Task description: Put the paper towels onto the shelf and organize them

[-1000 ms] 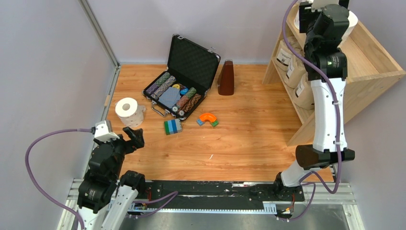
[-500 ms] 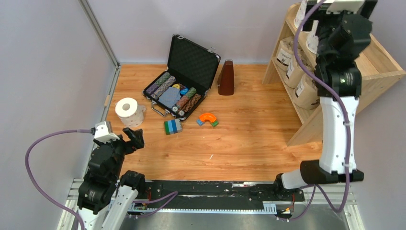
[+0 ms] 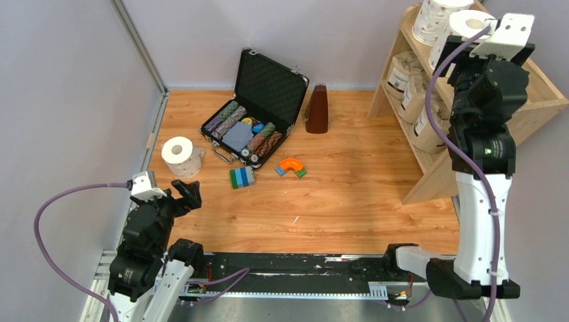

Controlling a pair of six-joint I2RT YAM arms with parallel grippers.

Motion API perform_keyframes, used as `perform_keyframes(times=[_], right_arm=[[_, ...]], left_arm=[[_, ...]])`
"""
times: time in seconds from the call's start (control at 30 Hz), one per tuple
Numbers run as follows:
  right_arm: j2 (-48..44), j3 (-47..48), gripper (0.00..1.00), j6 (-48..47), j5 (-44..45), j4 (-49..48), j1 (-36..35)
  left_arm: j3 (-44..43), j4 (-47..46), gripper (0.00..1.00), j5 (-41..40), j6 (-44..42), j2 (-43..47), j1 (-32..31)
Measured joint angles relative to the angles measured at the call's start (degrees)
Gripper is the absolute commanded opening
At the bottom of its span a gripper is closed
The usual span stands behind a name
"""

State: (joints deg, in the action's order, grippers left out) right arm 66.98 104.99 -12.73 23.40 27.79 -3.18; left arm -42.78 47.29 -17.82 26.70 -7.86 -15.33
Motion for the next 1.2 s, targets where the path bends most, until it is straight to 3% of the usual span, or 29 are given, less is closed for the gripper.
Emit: perform_keyframes(times=[0.33,0.67,1.0,1.2], right_arm=[[6.7,-1.1,0.71,5.8,-6.2,5.3,9.0],[12.2,3.5,0.69,8.6,-11.9,5.8,12.8],[13.6,4.8,0.76,9.6,-14.1,6.2,13.4],[6.7,0.9,0.83,10.8,-18.9,9.0,13.2]], left_arm=[[0.0,0.0,1.00,0.0,0.0,0.2,0.0],[0.0,0.0,1.00,0.0,0.0,0.2,0.0],[0.0,0.0,1.00,0.0,0.0,0.2,0.0],[0.0,0.0,1.00,0.0,0.0,0.2,0.0]])
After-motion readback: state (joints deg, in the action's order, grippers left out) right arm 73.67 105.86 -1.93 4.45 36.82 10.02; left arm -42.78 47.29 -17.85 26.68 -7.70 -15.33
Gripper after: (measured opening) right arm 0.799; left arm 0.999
